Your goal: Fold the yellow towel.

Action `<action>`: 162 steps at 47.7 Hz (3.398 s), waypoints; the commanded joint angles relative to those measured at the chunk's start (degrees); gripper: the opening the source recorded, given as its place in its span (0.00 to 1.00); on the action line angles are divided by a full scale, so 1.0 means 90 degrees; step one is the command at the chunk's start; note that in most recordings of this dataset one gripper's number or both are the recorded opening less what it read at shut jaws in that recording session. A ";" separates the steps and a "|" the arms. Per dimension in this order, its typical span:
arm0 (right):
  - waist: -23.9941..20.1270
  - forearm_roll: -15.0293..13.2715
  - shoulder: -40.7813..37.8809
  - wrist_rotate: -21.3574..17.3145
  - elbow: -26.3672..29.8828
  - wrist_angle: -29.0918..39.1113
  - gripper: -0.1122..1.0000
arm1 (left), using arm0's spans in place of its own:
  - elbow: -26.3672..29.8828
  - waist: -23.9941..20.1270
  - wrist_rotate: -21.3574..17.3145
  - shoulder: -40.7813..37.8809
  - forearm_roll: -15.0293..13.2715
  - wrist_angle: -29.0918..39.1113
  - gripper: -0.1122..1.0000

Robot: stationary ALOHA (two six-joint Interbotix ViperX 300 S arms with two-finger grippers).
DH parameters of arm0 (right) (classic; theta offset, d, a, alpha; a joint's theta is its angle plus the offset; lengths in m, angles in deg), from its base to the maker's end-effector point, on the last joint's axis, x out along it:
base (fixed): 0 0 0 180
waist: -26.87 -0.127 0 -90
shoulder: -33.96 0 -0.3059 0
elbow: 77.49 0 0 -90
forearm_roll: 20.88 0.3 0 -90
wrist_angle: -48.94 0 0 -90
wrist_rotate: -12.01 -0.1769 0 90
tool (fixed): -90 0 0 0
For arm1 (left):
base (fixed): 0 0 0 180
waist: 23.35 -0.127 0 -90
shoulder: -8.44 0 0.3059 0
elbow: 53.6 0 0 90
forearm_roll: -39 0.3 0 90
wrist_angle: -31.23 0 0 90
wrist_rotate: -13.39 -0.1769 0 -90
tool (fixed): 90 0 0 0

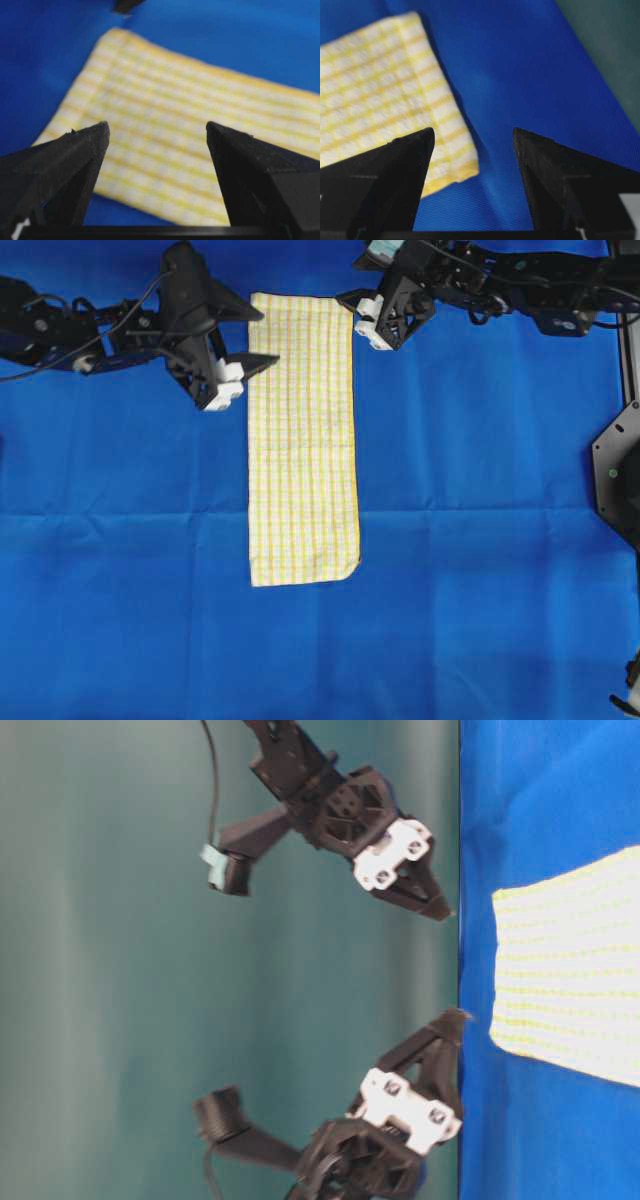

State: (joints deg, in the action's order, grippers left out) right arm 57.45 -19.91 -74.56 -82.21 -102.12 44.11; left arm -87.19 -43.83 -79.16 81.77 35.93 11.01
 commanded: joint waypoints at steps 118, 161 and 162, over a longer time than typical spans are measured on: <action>-0.0791 0.0137 0.0508 -0.0439 -0.0205 0.0547 0.14 | 0.0127 0.0010 0.0029 -0.0059 0.0020 0.0029 0.15; -0.3906 0.0156 0.1133 -0.1611 -0.1025 0.0400 0.14 | -0.0479 0.3340 0.0596 0.0479 -0.0010 -0.0039 0.15; -0.3936 0.0156 0.1133 -0.1621 -0.1025 0.0391 0.14 | -0.0479 0.3369 0.0596 0.0469 -0.0010 -0.0039 0.15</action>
State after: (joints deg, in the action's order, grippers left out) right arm 23.09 -18.59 -65.42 -96.71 -111.88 47.89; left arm -92.38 -14.91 -73.89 85.02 35.93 11.01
